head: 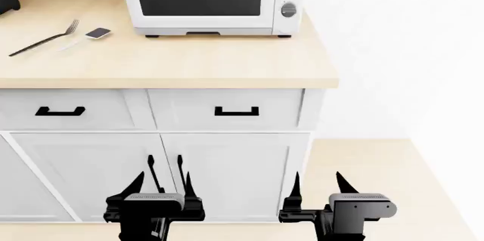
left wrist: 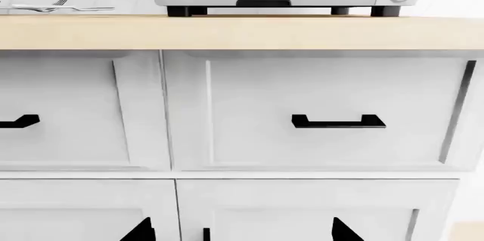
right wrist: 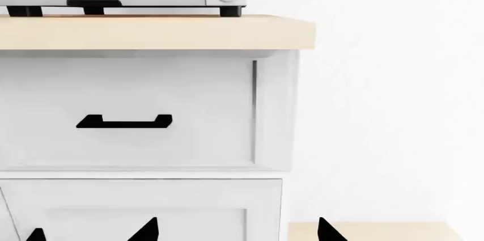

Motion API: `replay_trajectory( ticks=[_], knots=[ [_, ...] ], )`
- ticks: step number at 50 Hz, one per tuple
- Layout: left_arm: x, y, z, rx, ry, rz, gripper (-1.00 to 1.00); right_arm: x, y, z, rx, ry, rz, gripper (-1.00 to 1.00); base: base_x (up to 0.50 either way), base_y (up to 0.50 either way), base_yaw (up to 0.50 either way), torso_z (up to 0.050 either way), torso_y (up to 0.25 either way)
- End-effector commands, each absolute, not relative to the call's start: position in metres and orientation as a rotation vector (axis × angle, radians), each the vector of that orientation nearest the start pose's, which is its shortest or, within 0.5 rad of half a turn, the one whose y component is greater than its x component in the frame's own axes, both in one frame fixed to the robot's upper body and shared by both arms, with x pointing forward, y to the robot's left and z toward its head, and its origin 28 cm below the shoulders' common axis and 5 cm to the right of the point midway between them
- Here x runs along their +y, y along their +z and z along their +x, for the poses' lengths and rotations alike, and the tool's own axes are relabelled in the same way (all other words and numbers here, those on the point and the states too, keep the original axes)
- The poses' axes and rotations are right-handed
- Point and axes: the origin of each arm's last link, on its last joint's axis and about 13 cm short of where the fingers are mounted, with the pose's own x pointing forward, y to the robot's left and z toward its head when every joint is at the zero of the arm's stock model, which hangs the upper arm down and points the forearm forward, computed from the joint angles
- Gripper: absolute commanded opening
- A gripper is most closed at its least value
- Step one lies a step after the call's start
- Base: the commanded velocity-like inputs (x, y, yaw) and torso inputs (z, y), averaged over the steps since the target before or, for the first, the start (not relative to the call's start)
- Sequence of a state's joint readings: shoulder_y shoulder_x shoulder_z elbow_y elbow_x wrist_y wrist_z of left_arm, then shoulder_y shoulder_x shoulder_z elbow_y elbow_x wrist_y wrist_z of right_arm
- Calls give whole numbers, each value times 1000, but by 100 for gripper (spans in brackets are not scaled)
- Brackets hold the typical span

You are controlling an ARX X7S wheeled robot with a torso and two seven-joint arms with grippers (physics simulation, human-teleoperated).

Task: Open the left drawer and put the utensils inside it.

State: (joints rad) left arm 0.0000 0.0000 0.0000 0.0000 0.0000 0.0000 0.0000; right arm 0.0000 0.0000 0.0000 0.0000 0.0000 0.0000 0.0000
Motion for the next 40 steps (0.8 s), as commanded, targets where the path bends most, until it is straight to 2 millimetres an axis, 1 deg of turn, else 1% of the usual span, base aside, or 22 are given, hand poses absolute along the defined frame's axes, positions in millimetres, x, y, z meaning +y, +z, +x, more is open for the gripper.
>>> replay_trajectory(
  ticks=[1, 3, 4, 5, 6, 22, 40],
  knots=[
    [204, 17, 211, 4, -11, 10, 100, -95, 11, 211, 6, 20, 23, 100, 0, 0, 0, 50, 0],
    [205, 15, 211, 21, -13, 20, 100, -95, 12, 212, 8, 23, 51, 100, 0, 0, 0, 50, 0],
    [205, 15, 210, 16, -28, 23, 100, -95, 11, 212, 26, -9, 1, 100, 0, 0, 0, 50, 0],
    [205, 16, 210, 17, -30, 21, 100, -95, 12, 211, -7, 6, 40, 100, 0, 500, 0, 50, 0],
    [205, 16, 210, 15, -35, 17, 100, -95, 13, 211, 10, 3, 50, 100, 0, 500, 0, 50, 0],
    [208, 17, 209, 10, -24, 8, 100, -92, 7, 209, 40, 26, 30, 100, 0, 500, 0, 50, 0],
    [208, 21, 209, 3, -26, 13, 100, -90, 13, 213, 37, 39, 21, 100, 0, 500, 0, 50, 0]
  ],
)
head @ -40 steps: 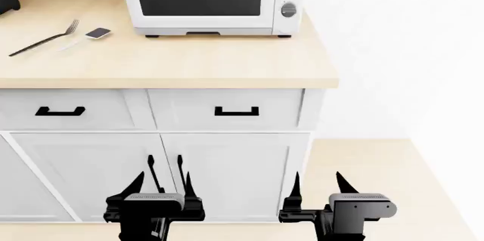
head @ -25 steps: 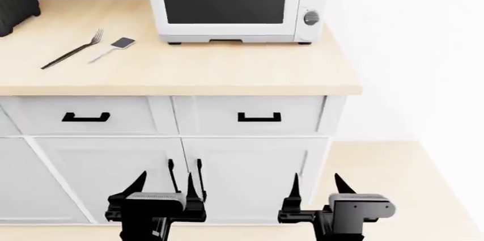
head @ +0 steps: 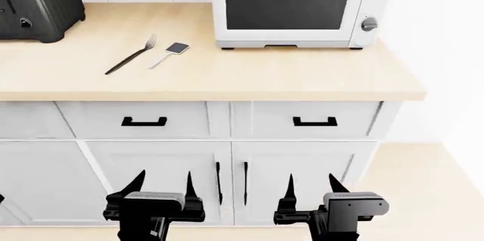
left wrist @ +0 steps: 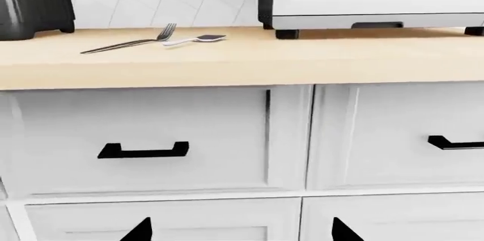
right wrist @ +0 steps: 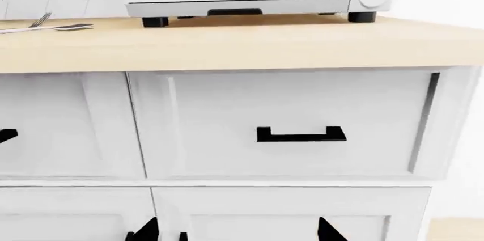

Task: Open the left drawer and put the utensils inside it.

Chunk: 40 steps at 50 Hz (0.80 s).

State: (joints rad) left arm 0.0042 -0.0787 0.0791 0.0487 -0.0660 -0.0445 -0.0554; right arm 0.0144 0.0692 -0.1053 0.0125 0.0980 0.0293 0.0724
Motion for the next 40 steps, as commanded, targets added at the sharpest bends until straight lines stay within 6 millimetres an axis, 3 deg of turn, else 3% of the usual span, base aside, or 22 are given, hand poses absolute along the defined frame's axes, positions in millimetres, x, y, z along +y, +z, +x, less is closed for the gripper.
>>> replay_trajectory(
  ticks=[1, 40],
  knots=[
    [208, 20, 209, 3, -25, 12, 100, -90, 13, 213, 37, 40, 22, 100, 0, 500, 0, 50, 0],
    [210, 19, 211, 12, -11, 16, 100, -89, 4, 214, 63, 49, 26, 100, 0, 500, 0, 50, 0]
  ],
)
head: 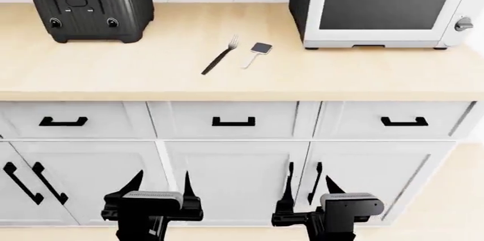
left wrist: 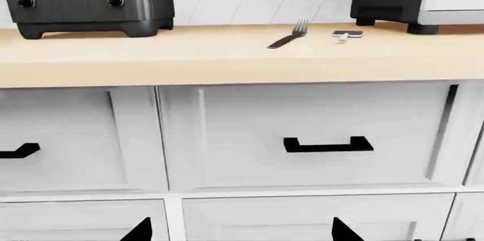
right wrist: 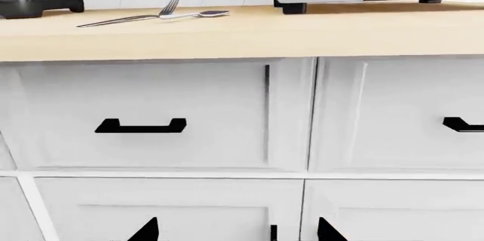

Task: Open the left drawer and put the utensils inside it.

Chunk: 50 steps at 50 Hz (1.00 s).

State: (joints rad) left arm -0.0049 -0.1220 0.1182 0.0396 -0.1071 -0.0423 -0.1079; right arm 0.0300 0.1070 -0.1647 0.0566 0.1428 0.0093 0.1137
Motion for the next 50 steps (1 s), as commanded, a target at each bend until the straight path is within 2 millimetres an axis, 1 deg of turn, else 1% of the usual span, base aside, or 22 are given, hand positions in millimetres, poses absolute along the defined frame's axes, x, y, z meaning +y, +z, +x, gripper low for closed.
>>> replay_trajectory(
  ticks=[1, 20, 21, 22, 24, 30, 37, 38, 39, 40, 41, 42, 43, 44, 45, 46, 47, 48, 49, 50],
  knots=[
    [210, 19, 211, 13, -12, 16, 100, -89, 4, 214, 63, 49, 25, 100, 0, 500, 0, 50, 0],
    [210, 17, 212, 15, -2, 20, 100, -89, 2, 215, 66, 46, 25, 100, 0, 500, 0, 50, 0],
    [210, 18, 211, 21, -19, -35, 100, -89, 6, 214, 68, 60, 41, 100, 0, 500, 0, 50, 0],
    [210, 16, 211, 5, -5, 15, 100, -89, 4, 214, 67, 53, 60, 100, 0, 0, 0, 24, 0],
    [210, 16, 211, 17, -15, -6, 100, -88, 3, 214, 63, 52, 29, 100, 0, 0, 0, 0, 0],
    [210, 15, 211, 16, -14, 7, 100, -89, 1, 214, 61, 44, 62, 100, 0, 0, 0, 0, 0],
    [209, 17, 210, 31, -18, 0, 100, -89, 0, 214, 73, 43, 55, 100, 0, 0, 0, 0, 0],
    [206, 35, 212, 47, -63, 17, 100, -89, 1, 215, 75, 41, 53, 100, 0, 0, 0, 0, 0],
    [204, 66, 217, 9, -89, 36, 100, -89, 3, 216, 78, 30, 51, 100, 0, 0, 0, 0, 0],
    [204, 100, 223, -37, -114, -22, 100, -89, 5, 217, 87, 30, 58, 100, 0, 0, 0, 0, 0],
    [204, 154, 232, -173, -158, -108, 100, -89, 6, 217, 97, 32, 73, 100, 0, 0, 0, 0, 0],
    [205, 192, 243, -239, -179, -267, 100, -89, 8, 216, 130, 61, 118, 100, 0, 0, 0, 0, 0],
    [210, 224, 249, -273, -225, -375, 100, -89, 10, 213, 151, 91, 180, 100, 0, 0, 0, 0, 0],
    [209, 246, 262, -176, -238, -427, 100, -89, 11, 212, 179, 104, 244, 100, 0, 0, 0, 0, 0],
    [207, 265, 276, -30, -260, -438, 100, -90, 13, 211, 192, 96, 318, 100, 0, 0, 0, 0, 0],
    [201, 289, 283, 94, -326, -383, 100, -91, 14, 209, 222, 154, 415, 100, 0, 0, 0, 0, 0],
    [199, 312, 291, 178, -379, -303, 100, -92, 14, 206, 231, 176, 494, 100, 0, 0, 0, 0, 0],
    [198, 342, 304, 149, -407, -313, 100, -92, 17, 203, 254, 187, 566, 100, 0, 0, 0, 0, 0],
    [198, 348, 311, 151, -423, -309, 100, -92, 12, 199, 270, 212, 632, 100, 0, 0, 0, 0, 0],
    [197, 361, 327, 143, -426, -331, 100, -92, 9, 196, 281, 226, 705, 100, 0, 0, 0, 0, 0]
  ],
)
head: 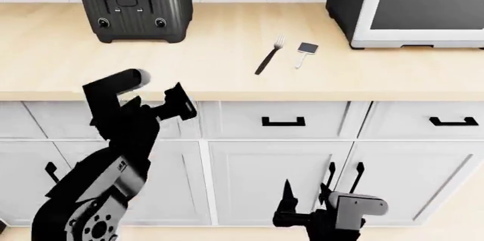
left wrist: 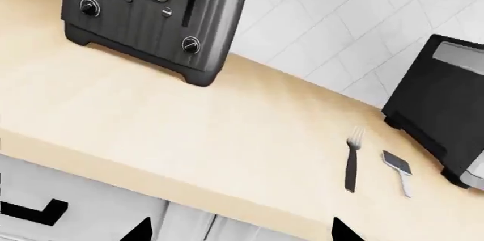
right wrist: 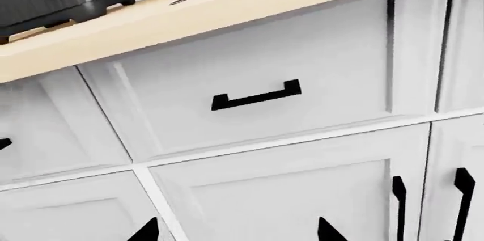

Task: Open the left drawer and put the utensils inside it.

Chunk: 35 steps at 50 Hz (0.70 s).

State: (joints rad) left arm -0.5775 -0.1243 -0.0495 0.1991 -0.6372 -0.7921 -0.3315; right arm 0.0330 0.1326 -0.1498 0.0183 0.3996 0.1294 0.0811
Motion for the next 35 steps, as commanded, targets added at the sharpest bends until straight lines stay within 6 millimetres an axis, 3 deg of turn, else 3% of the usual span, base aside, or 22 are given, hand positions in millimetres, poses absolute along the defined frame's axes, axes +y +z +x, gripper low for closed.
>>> replay_trajectory(
  ticks=[1, 3, 6, 8, 11, 12, 17, 22, 28, 35],
  knots=[
    [195, 372, 343, 146, -421, -330, 100, -92, 9, 193, 281, 247, 771, 100, 0, 0, 0, 0, 0],
    [191, 386, 367, 192, -420, -363, 100, -93, 9, 192, 280, 255, 892, 100, 0, 0, 0, 0, 0],
    [183, 422, 388, 82, -419, -384, 100, -90, 14, 186, 273, 299, 973, 100, 0, 0, 0, 0, 0],
    [181, 392, 401, 227, -329, -361, 100, -91, 12, 187, 277, 287, 988, 100, 0, 0, 0, 0, 0],
    [175, 396, 398, 247, -331, -433, 100, -90, 12, 188, 280, 302, 1039, 100, 0, 0, 0, 0, 0],
    [176, 396, 401, 201, -262, -324, 100, -89, 13, 189, 281, 298, 1030, 100, 0, 0, 0, 0, 0],
    [165, 395, 403, 153, -203, -107, 100, -88, 16, 190, 275, 277, 1033, 100, 0, 0, 0, 0, 0],
    [161, 388, 404, 129, -80, 230, 100, -86, 16, 190, 282, 265, 1127, 100, 0, 0, 0, 0, 0],
    [155, 378, 406, 113, -17, 302, 100, -86, 14, 190, 284, 251, 1161, 100, 0, 0, 0, 0, 0],
    [153, 367, 408, 122, 0, 359, 100, -89, 12, 186, 270, 329, 1347, 100, 0, 0, 0, 0, 0]
  ],
)
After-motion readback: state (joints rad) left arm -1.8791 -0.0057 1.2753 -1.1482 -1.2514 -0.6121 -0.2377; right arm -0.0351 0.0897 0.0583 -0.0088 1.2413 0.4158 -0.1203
